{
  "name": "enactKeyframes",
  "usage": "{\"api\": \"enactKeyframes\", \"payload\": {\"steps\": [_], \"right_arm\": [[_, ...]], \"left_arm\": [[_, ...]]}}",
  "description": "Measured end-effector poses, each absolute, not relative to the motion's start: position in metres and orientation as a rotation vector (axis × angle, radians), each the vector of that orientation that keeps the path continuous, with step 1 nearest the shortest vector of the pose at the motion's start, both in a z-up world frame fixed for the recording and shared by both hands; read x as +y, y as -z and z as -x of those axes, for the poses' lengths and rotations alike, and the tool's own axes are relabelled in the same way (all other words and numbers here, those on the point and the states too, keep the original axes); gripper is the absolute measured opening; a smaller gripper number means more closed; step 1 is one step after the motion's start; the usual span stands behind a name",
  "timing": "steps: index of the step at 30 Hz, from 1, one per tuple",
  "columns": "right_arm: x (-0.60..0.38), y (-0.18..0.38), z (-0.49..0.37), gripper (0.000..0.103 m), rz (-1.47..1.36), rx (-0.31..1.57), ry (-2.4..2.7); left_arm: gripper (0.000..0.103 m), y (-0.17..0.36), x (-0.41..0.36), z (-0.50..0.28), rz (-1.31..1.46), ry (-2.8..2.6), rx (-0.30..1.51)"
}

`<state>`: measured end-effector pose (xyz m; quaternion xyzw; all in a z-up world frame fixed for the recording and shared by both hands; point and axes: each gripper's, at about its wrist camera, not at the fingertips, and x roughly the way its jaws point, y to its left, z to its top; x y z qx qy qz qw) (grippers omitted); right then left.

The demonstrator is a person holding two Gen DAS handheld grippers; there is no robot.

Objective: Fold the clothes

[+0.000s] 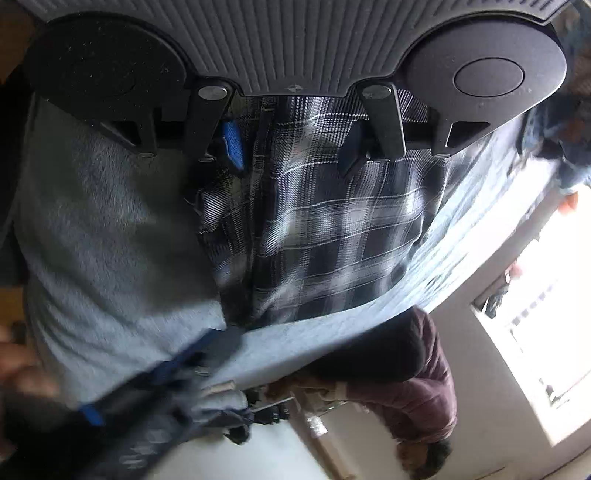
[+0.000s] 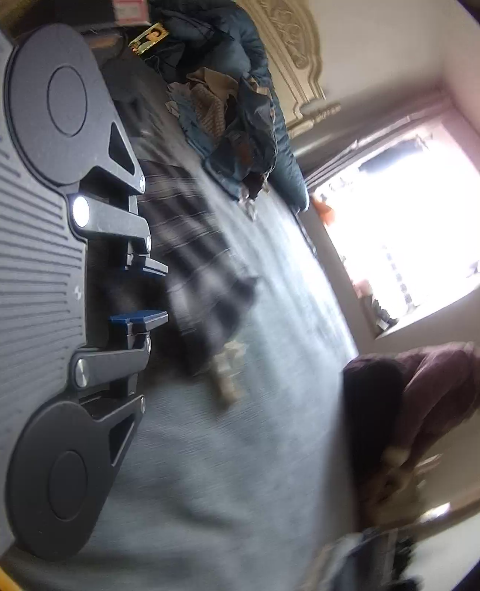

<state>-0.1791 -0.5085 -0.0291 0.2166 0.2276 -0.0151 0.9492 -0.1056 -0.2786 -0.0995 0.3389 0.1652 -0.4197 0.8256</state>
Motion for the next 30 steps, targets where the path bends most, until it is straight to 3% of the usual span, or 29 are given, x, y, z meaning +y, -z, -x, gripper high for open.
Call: {"api": "enactKeyframes", "payload": {"steps": [7, 12, 13, 14, 16, 18, 23, 27, 29, 30], "right_arm": [[-0.483, 0.000, 0.048, 0.025, -0.260, 0.546, -0.141], [-0.480, 0.027, -0.033, 0.023, -0.180, 0.654, -0.101], [-0.490, 0.038, -0.036, 0.013, -0.196, 0.675, -0.058], [-0.501, 0.047, -0.037, 0.010, -0.217, 0.692, -0.016], [-0.520, 0.050, -0.025, 0.010, -0.296, 0.682, 0.044], [-0.521, 0.037, -0.019, 0.017, -0.313, 0.670, 0.054], [-0.502, 0.024, -0.036, 0.017, -0.314, 0.686, -0.041], [-0.516, 0.044, -0.042, 0.006, -0.311, 0.751, 0.031], [-0.533, 0.040, -0.032, 0.017, -0.318, 0.746, 0.132], [-0.537, 0.032, -0.023, 0.017, -0.315, 0.719, 0.141]], "left_arm": [[0.056, 0.083, -0.239, 0.089, -0.466, 0.812, 0.408], [0.056, 0.098, -0.223, 0.074, -0.367, 0.838, 0.465], [0.056, 0.101, -0.221, 0.074, -0.359, 0.847, 0.458], [0.056, 0.103, -0.219, 0.074, -0.347, 0.860, 0.454], [0.057, 0.106, -0.216, 0.073, -0.320, 0.891, 0.453], [0.057, 0.108, -0.212, 0.072, -0.302, 0.914, 0.447], [0.058, 0.110, -0.203, 0.072, -0.288, 0.951, 0.442], [0.058, 0.108, -0.195, 0.075, -0.265, 0.970, 0.441], [0.059, 0.106, -0.188, 0.076, -0.244, 0.988, 0.449], [0.060, 0.104, -0.185, 0.077, -0.238, 0.994, 0.453]]}}
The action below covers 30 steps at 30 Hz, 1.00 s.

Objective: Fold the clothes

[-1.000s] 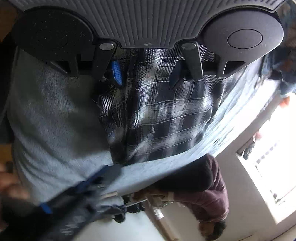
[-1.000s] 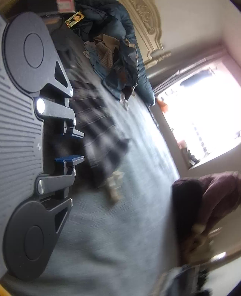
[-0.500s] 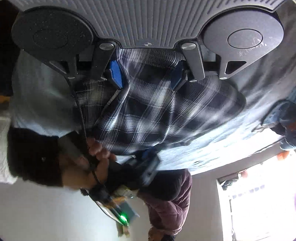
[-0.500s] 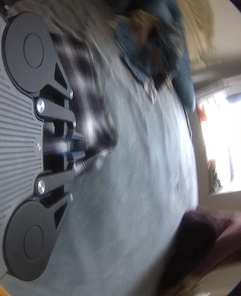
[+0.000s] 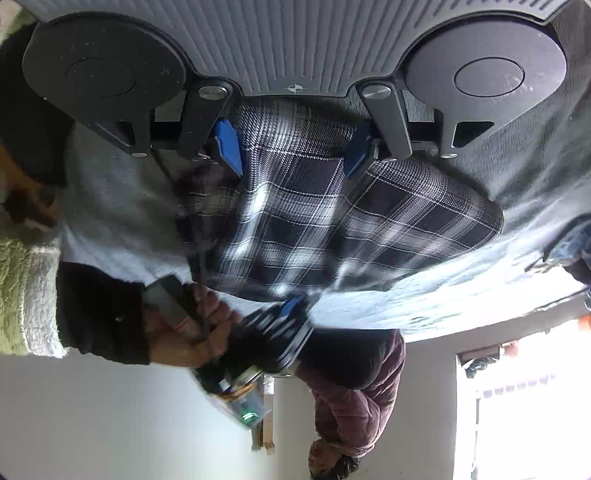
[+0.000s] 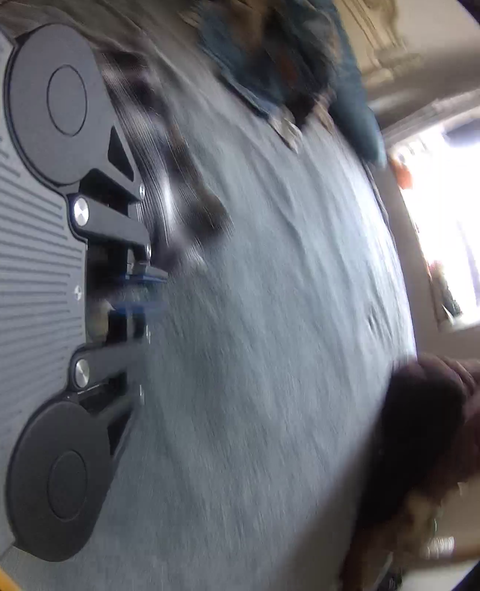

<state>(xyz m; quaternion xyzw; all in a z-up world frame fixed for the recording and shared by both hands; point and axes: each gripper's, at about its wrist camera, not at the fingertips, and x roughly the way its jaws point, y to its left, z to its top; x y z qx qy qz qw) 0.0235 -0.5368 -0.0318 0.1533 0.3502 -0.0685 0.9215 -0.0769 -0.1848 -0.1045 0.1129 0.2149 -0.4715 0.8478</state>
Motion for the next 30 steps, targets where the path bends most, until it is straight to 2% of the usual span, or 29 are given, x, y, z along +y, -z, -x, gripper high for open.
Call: {"api": "enactKeyframes", "payload": {"steps": [3, 6, 10, 12, 13, 18, 22, 23, 25, 29, 30], "right_arm": [[-0.529, 0.003, 0.008, 0.018, -0.301, 0.648, 0.045], [-0.511, 0.005, 0.030, 0.019, -0.310, 0.672, -0.117], [-0.531, 0.046, 0.071, 0.017, -0.280, 0.737, 0.056], [-0.551, 0.041, 0.103, 0.019, -0.390, 0.689, 0.083], [-0.556, 0.037, 0.120, 0.024, -0.423, 0.663, 0.091], [-0.523, 0.037, 0.172, 0.024, -0.463, 0.602, -0.062], [-0.499, 0.074, 0.171, 0.025, -0.444, 0.718, -0.084], [-0.502, 0.077, 0.177, 0.022, -0.468, 0.714, -0.072], [-0.508, 0.080, 0.188, 0.026, -0.521, 0.703, -0.051], [-0.521, 0.076, 0.203, 0.042, -0.677, 0.660, -0.036], [-0.522, 0.077, 0.204, 0.042, -0.701, 0.665, -0.028]], "left_arm": [[0.060, 0.099, -0.178, 0.080, -0.237, 1.003, 0.445], [0.061, 0.097, -0.184, 0.079, -0.236, 1.017, 0.464], [0.062, 0.101, -0.198, 0.077, -0.277, 1.028, 0.514], [0.062, 0.098, -0.198, 0.080, -0.320, 1.013, 0.499], [0.062, 0.095, -0.198, 0.082, -0.330, 1.006, 0.490], [0.062, 0.077, -0.210, 0.084, -0.320, 0.980, 0.458], [0.062, 0.081, -0.234, 0.091, -0.387, 0.985, 0.441], [0.061, 0.084, -0.242, 0.094, -0.430, 0.976, 0.431], [0.060, 0.089, -0.253, 0.099, -0.504, 0.960, 0.402], [0.055, 0.097, -0.268, 0.104, -0.595, 0.935, 0.363], [0.053, 0.098, -0.271, 0.103, -0.604, 0.928, 0.362]]}}
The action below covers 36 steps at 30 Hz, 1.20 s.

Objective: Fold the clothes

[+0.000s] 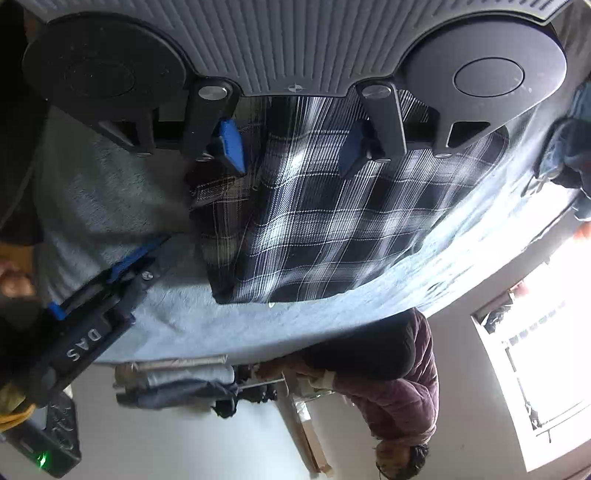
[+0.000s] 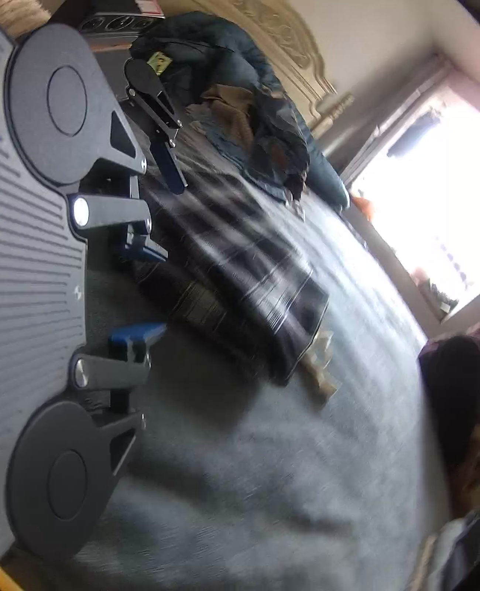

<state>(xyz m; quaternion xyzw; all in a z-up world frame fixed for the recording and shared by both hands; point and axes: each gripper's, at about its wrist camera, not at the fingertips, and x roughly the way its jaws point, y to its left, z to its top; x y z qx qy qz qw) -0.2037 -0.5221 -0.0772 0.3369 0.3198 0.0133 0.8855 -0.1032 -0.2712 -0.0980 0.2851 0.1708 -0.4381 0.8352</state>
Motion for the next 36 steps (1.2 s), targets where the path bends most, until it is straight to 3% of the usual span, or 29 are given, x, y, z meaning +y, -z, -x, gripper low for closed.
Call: {"api": "enactKeyframes", "payload": {"steps": [5, 8, 10, 13, 23, 27, 30, 36], "right_arm": [[-0.534, 0.094, 0.186, 0.048, -0.826, 0.667, -0.059], [-0.534, 0.097, 0.180, 0.049, -0.859, 0.667, -0.079], [-0.535, 0.098, 0.175, 0.050, -0.874, 0.667, -0.091], [-0.535, 0.099, 0.175, 0.050, -0.895, 0.683, -0.101], [-0.523, 0.103, 0.162, 0.051, -0.977, 0.731, -0.137], [-0.525, 0.106, 0.165, 0.031, -1.079, 0.674, -0.201], [-0.523, 0.109, 0.162, 0.024, -1.075, 0.645, -0.201], [-0.524, 0.113, 0.151, 0.021, -1.133, 0.557, -0.245]], "left_arm": [[0.041, 0.096, -0.275, 0.092, -0.537, 0.912, 0.420], [0.027, 0.094, -0.275, 0.087, -0.508, 0.909, 0.445], [0.013, 0.092, -0.273, 0.085, -0.492, 0.915, 0.450], [0.007, 0.091, -0.269, 0.083, -0.465, 0.916, 0.452], [0.006, 0.081, -0.251, 0.066, -0.299, 0.963, 0.483], [0.006, 0.078, -0.249, 0.067, -0.272, 0.979, 0.477], [0.006, 0.076, -0.248, 0.066, -0.264, 0.984, 0.474], [0.006, 0.075, -0.247, 0.067, -0.241, 0.993, 0.476]]}}
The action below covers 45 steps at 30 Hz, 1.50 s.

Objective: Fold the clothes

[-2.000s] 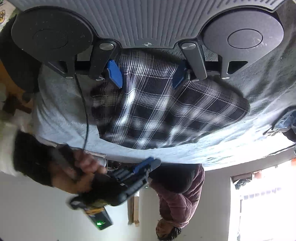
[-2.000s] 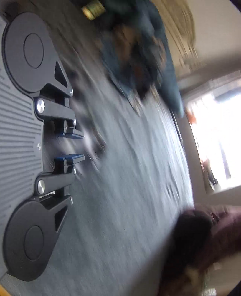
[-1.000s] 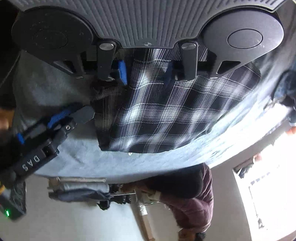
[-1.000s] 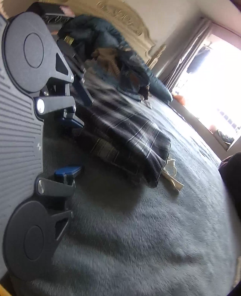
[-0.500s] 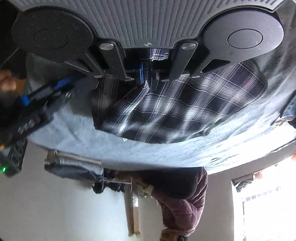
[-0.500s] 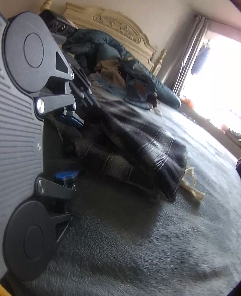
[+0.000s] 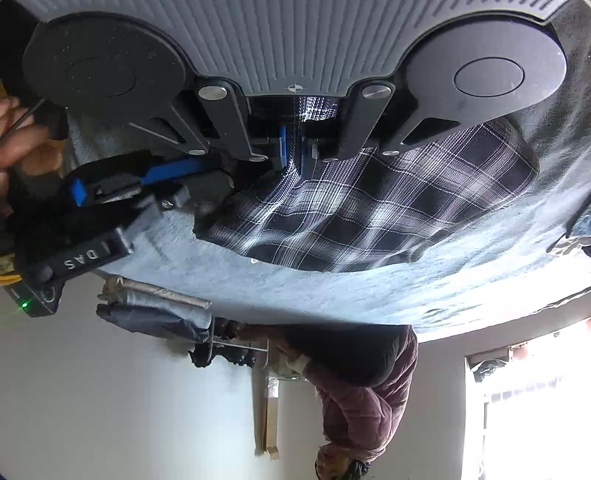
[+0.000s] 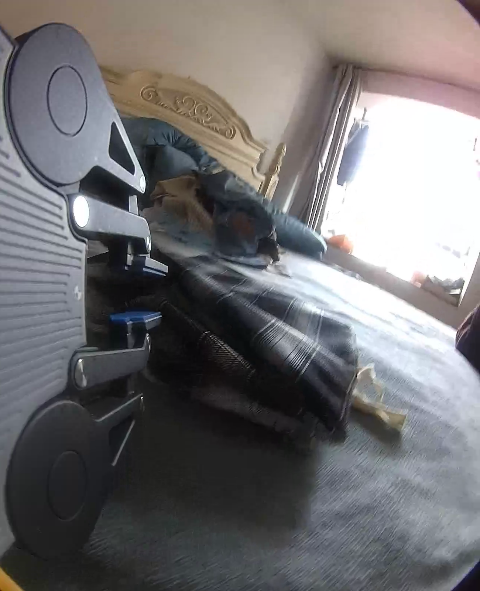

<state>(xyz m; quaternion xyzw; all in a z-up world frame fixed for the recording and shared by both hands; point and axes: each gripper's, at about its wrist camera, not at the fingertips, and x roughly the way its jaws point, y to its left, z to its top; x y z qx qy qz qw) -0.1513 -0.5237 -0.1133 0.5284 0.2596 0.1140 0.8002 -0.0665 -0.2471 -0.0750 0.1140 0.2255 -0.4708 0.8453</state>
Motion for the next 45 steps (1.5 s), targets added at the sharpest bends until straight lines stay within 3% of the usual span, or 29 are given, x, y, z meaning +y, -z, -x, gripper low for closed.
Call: {"api": "enactKeyframes", "payload": {"steps": [11, 20, 30, 33, 37, 40, 45], "right_arm": [[-0.525, 0.135, 0.131, 0.019, -1.214, 0.560, -0.196], [-0.528, 0.146, 0.121, 0.018, -1.344, 0.577, -0.128], [-0.515, 0.137, 0.101, 0.023, -1.355, 0.611, -0.088], [-0.515, 0.133, 0.098, 0.026, -1.344, 0.624, -0.082], [-0.515, 0.120, 0.105, 0.042, -1.282, 0.632, -0.083], [-0.513, 0.106, 0.117, 0.049, -1.164, 0.631, -0.080], [-0.510, 0.085, 0.153, 0.051, -0.987, 0.573, -0.073]], "left_arm": [[0.006, 0.076, -0.243, 0.069, -0.213, 1.014, 0.463], [0.008, 0.088, -0.253, 0.083, -0.371, 1.048, 0.435], [0.027, 0.087, -0.258, 0.094, -0.438, 1.063, 0.418], [0.028, 0.096, -0.268, 0.101, -0.530, 1.025, 0.404], [0.027, 0.105, -0.275, 0.105, -0.607, 0.948, 0.396], [0.026, 0.104, -0.274, 0.104, -0.584, 0.932, 0.414], [0.024, 0.101, -0.272, 0.103, -0.564, 0.926, 0.418]]}}
